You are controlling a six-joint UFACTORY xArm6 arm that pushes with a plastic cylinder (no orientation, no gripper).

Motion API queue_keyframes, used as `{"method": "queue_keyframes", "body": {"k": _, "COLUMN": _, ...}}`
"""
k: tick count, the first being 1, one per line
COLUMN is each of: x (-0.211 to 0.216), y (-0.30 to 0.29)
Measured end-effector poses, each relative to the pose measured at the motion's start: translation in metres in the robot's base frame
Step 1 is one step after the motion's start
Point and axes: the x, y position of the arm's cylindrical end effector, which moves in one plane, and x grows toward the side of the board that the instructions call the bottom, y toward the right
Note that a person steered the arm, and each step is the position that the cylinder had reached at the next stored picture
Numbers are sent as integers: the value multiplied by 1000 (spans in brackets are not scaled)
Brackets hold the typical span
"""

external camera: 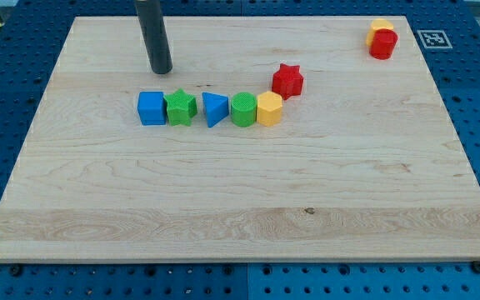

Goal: Move your arm to the red star

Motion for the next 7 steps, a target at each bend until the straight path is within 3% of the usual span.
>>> {"method": "queue_keyframes", "body": {"k": 7, "x": 27, "y": 37}}
